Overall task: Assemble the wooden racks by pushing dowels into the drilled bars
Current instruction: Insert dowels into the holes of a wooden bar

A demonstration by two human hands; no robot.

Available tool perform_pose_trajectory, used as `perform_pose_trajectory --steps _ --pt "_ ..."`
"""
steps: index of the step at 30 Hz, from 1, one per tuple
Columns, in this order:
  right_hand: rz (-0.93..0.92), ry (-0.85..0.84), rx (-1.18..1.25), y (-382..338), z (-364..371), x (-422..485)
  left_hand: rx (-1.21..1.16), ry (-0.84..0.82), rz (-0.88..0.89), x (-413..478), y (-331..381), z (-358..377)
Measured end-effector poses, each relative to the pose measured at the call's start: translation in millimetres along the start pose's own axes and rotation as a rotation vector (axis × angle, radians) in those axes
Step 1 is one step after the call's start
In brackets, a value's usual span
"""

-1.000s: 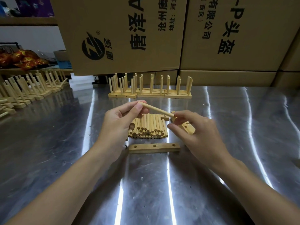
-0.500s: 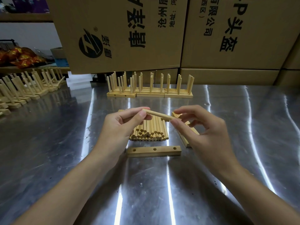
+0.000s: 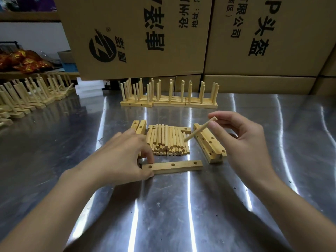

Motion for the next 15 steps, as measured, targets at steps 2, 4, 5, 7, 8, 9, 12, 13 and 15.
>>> perform_pose_trajectory --steps 2,4,5,7,8,9,12,13,15 --pt "-0.018 0.002 0.009 -4.4 0.5 -0.1 -0.163 0.07 -0.001 0.1 0.8 -5.1" --pt "-0.047 0.003 0.041 -10.7 1.2 -1.4 -0.525 0.168 0.0 -0.5 -0.2 -12.8" --pt "-0.065 0.004 0.059 -14.8 1.8 -2.5 -0.737 0.198 0.009 -1.1 0.6 -14.8" --pt "-0.113 0.015 0.092 -25.1 3.1 -5.1 -1.054 0.266 0.025 -2.2 2.6 -16.2" --pt "-0.138 0.02 0.099 -30.2 4.0 -6.5 -1.156 0.298 0.022 -1.9 3.4 -15.4" --pt "-0.161 0.02 0.1 -34.8 5.6 -7.6 -1.252 0.31 0.022 -0.9 4.8 -13.7" --pt "-0.214 0.006 0.072 -44.0 10.2 -11.4 -1.493 0.246 0.046 3.9 13.8 -5.0" --pt "-0.229 0.006 0.06 -45.8 10.9 -12.6 -1.533 0.227 0.054 4.6 16.4 -3.7" --pt "-0.254 0.019 0.044 -49.1 10.6 -14.2 -1.572 0.207 0.076 5.5 19.4 -2.6"
Point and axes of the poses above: each hand's wrist, its own x-axis towards the middle knuckle, its own z-axis out of the palm, y = z × x, the point moved 7 cm from there along x, towards the middle knuckle, and after that the axes turned 4 degrees about -y, right-handed, at the moved point
